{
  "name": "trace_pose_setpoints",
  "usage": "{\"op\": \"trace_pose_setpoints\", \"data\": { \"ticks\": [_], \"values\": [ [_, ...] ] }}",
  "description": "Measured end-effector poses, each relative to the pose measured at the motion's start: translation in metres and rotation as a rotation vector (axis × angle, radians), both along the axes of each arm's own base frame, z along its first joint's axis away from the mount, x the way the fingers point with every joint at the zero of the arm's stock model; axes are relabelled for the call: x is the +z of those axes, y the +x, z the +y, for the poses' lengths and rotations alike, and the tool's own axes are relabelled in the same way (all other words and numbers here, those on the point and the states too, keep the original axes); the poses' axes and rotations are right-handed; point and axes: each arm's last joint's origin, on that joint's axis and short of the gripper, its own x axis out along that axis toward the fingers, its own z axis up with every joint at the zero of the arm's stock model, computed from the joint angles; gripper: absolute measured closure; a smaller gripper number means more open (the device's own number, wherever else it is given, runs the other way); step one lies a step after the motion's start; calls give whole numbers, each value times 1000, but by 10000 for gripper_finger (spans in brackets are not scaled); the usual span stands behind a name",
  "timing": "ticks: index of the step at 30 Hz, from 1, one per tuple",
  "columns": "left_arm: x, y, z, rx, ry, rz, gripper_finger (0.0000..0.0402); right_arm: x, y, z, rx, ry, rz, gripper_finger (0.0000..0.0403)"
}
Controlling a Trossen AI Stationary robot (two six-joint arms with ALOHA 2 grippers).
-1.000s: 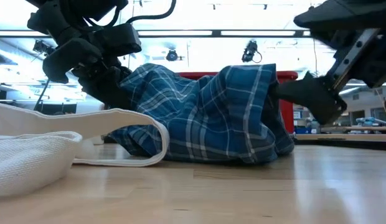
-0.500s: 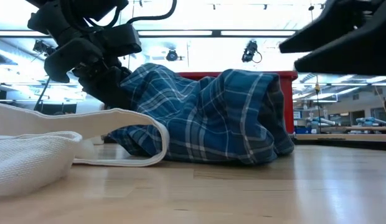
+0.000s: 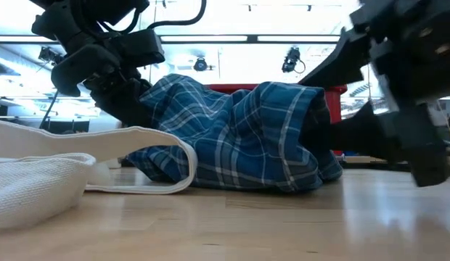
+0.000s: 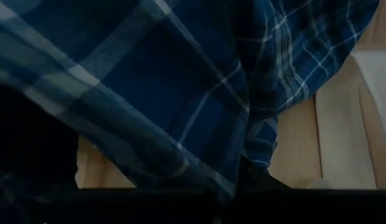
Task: Fold Laundry from Bin
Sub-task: Fold the blue pants
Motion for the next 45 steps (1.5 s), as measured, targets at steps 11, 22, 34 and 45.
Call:
{"op": "trace_pose_setpoints", "data": {
  "ticks": [11,22,34,45],
  "values": [
    [2,-1,-2,-11,-1,-13,390,0,15,-29,-75,105,16,235],
    [90,-40,-30,-241,-58,-487,390,113,-12,-13,60,396,-304,373],
    [210,-56,-6,-294,474,-1059,390,290,-81,-83,401,434,-856,390],
    [333,-33,12,-213,492,-1052,390,388,-110,-117,391,432,-940,394]
  ]
}}
